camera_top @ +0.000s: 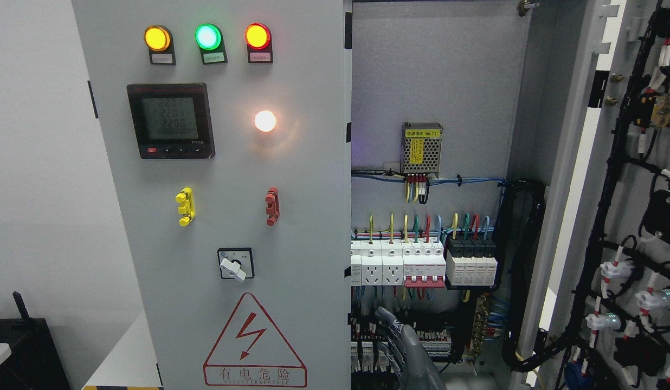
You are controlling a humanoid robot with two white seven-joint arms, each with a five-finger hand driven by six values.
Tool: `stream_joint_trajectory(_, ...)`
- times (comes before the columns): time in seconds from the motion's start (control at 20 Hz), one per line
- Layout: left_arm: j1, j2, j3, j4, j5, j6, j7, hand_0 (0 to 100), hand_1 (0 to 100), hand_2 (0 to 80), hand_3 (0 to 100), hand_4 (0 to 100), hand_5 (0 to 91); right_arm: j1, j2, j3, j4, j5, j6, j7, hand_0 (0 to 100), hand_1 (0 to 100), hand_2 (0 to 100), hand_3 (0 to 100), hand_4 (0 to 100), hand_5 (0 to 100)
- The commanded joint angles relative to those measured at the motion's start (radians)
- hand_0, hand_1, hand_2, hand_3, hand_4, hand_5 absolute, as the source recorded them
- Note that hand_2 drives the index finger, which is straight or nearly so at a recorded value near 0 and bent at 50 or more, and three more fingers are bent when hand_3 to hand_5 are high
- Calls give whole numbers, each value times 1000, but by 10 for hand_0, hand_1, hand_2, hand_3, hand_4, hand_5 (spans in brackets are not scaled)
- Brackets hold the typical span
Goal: Open door with both hands
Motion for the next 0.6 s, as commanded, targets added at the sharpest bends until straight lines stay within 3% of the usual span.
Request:
stream_joint_trajectory(0.0,0,0,0,-3,0,0,1,0,0,0,0,33,0,-11,-17,10,27,-4,1,1,0,0,0,0,0,0)
stream_joint_trajectory(0.55,0,0,1,-3,0,0,-1,0,0,0,0,32,0,-66,-17,32,37,-73,34,2,0,0,0,0,0,0)
